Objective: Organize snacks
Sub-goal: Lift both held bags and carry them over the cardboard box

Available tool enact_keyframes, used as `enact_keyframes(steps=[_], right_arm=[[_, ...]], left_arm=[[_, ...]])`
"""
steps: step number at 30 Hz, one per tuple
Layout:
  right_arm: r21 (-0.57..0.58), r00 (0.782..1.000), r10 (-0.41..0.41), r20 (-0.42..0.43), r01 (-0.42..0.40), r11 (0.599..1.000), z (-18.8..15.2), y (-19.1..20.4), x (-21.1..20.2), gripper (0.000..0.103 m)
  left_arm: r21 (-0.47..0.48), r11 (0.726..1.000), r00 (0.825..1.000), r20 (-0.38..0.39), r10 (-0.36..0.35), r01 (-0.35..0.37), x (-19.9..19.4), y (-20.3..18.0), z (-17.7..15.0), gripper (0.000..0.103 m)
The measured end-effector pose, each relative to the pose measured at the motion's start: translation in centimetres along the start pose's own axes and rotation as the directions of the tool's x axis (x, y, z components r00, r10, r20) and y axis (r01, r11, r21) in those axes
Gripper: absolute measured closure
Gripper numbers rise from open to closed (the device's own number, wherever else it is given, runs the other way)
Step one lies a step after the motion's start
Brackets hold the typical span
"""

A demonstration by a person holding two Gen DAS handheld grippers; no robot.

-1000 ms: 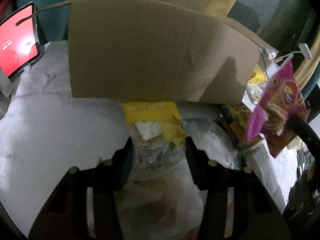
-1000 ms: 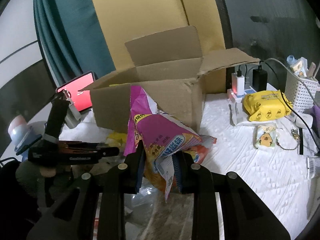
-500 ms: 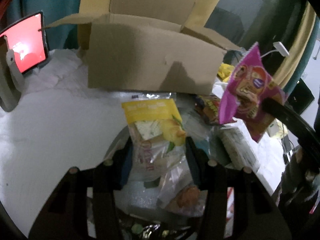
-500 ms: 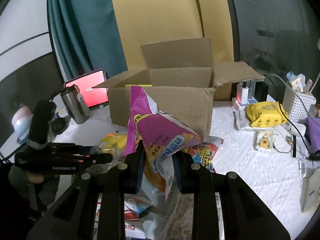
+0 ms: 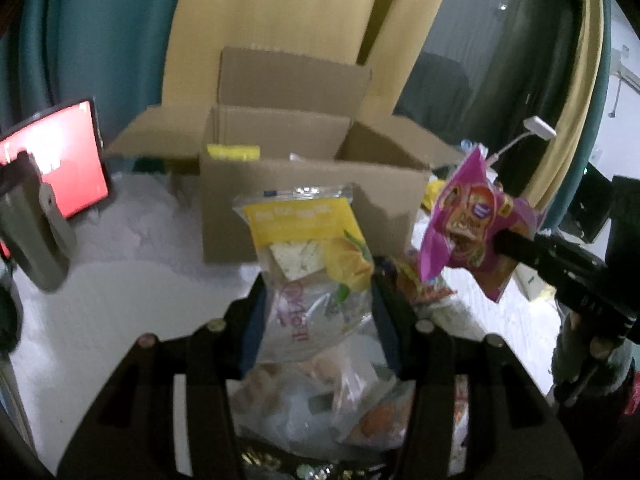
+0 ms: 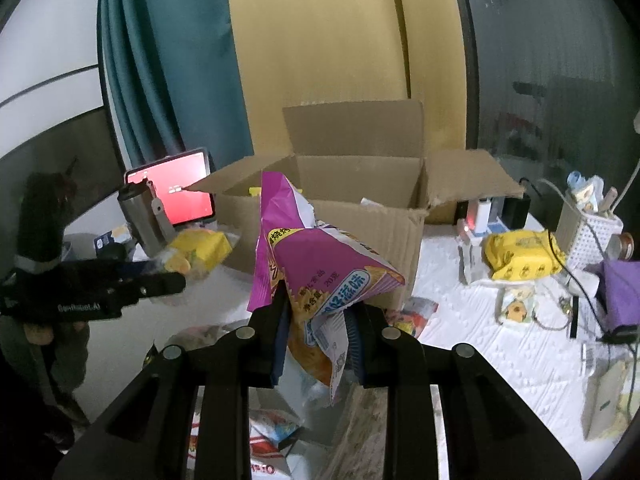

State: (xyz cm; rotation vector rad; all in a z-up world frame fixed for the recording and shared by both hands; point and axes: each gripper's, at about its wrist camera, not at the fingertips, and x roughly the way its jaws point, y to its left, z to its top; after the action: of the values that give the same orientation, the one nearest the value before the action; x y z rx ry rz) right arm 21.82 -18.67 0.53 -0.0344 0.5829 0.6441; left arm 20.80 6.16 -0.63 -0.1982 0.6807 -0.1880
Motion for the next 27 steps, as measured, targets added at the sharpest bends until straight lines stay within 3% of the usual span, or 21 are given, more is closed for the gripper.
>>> enact_keyframes(steps=[10, 27], right_arm=[[-0.019, 0.998, -0.044, 0.054, 0.045, 0.999, 3.1, -1.4, -0.4, 0.075], [-0.006, 0.987, -0.099, 0.127, 0.101, 0.995, 7.6, -5.4, 1.2, 0.075]], left_arm=[[0.046, 0.999, 0.996, 0.089, -0.016, 0.012, -0.1, 0.3, 4.5, 0.053], [0.098, 0.995, 0.993, 0.108, -0.047, 0.036, 5.0, -0.4, 9.1, 0.053]])
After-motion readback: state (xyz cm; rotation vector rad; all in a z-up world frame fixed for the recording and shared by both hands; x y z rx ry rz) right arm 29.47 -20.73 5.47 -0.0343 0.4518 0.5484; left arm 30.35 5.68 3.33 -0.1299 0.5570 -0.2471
